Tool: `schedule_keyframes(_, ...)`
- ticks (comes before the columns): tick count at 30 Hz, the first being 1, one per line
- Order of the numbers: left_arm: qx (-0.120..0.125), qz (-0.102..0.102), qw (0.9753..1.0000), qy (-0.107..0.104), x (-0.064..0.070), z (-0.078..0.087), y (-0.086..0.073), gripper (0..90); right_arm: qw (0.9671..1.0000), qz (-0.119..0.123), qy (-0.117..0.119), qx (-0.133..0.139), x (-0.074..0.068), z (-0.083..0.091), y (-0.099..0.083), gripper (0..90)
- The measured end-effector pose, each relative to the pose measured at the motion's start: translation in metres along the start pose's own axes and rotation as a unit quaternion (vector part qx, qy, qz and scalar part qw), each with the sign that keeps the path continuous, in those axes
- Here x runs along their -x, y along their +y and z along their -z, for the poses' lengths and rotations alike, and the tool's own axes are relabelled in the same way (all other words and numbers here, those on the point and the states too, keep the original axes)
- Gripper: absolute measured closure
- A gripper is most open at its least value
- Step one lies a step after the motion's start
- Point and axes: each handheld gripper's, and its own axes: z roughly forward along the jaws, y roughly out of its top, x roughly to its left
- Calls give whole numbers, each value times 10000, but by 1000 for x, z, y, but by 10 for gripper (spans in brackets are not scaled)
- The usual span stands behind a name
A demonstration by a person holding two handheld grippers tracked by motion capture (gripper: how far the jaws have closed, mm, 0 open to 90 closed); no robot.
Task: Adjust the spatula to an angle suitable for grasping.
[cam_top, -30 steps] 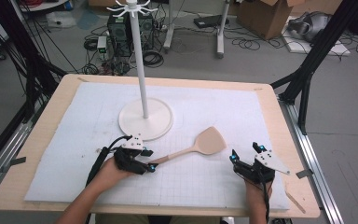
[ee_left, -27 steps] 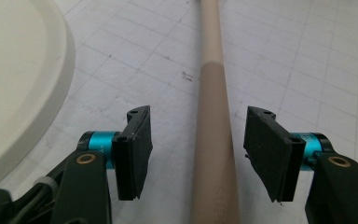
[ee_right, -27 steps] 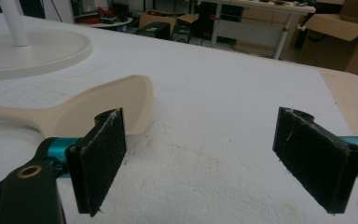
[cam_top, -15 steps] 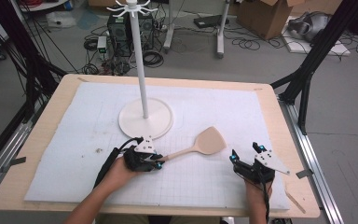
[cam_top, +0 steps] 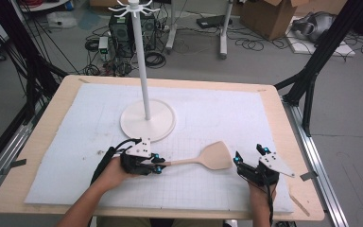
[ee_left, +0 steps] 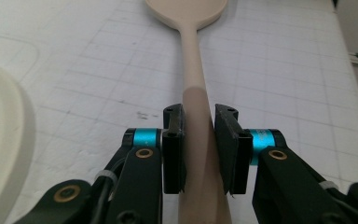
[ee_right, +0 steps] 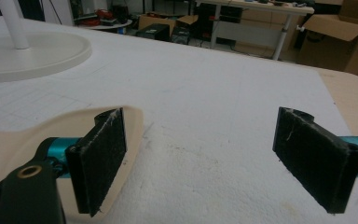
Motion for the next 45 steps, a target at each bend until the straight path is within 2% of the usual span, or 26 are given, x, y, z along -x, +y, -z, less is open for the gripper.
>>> schedule_keyframes(10,289,-156,9990,-319,2,5,0,733,9995,-205,-89,210,3,4,-1,160)
schedule_keyframes(17,258,-321,9981,-458,4,7,-3,732,9995,-152,-112,255,4,5,-2,160)
schedule_keyframes(18,249,-318,9980,-487,4,8,-4,733,9995,-212,-94,230,3,5,-2,160)
schedule_keyframes(22,179,-420,9976,-518,3,7,-7,733,9995,-177,-91,226,3,4,-1,160)
schedule_keyframes(24,116,-409,9975,-564,2,5,-8,732,9996,-134,-95,213,3,4,-1,160)
schedule_keyframes(27,142,-336,9976,-582,0,2,-10,730,9997,-151,-79,197,2,4,-1,160)
schedule_keyframes(28,138,-224,9979,-593,-1,2,-10,729,9997,-154,-82,194,2,4,-1,160)
schedule_keyframes(30,98,-198,9981,-580,-2,2,-10,724,9997,-174,-72,185,2,4,-1,160)
schedule_keyframes(31,178,-85,9984,-534,-3,2,-11,652,9997,-157,-67,200,2,4,-1,160)
schedule_keyframes(32,269,126,9985,-468,-4,3,-11,652,9997,-157,-67,200,2,4,-1,160)
schedule_keyframes(33,349,312,9983,-357,-5,5,-12,562,9997,-149,-64,199,2,4,-1,160)
schedule_keyframes(34,358,412,9981,-277,-7,8,-12,503,9997,-148,-59,201,2,4,-1,160)
schedule_keyframes(36,502,672,9964,-114,-9,14,-12,405,9997,-130,-57,191,2,4,-1,160)
schedule_keyframes(37,636,740,9952,-37,-9,18,-11,371,9997,-113,-51,187,2,3,-1,160)
schedule_keyframes(38,855,813,9930,70,-9,23,-12,358,9998,-95,-50,179,2,4,-1,160)
schedule_keyframes(40,1236,981,9869,329,-8,32,-16,349,9998,-80,-32,194,2,3,-1,160)
schedule_keyframes(41,1348,1058,9840,496,-8,37,-19,285,9998,-81,-26,185,3,3,-1,160)
schedule_keyframes(42,1451,1102,9808,698,-8,42,-22,285,9998,-81,-26,185,3,3,-1,160)
schedule_keyframes(43,1602,1165,9765,852,-7,47,-25,264,9998,-93,-11,164,2,3,-1,160)
schedule_keyframes(45,1709,1172,9700,1271,-4,57,-31,205,9998,-133,50,110,3,2,0,159)
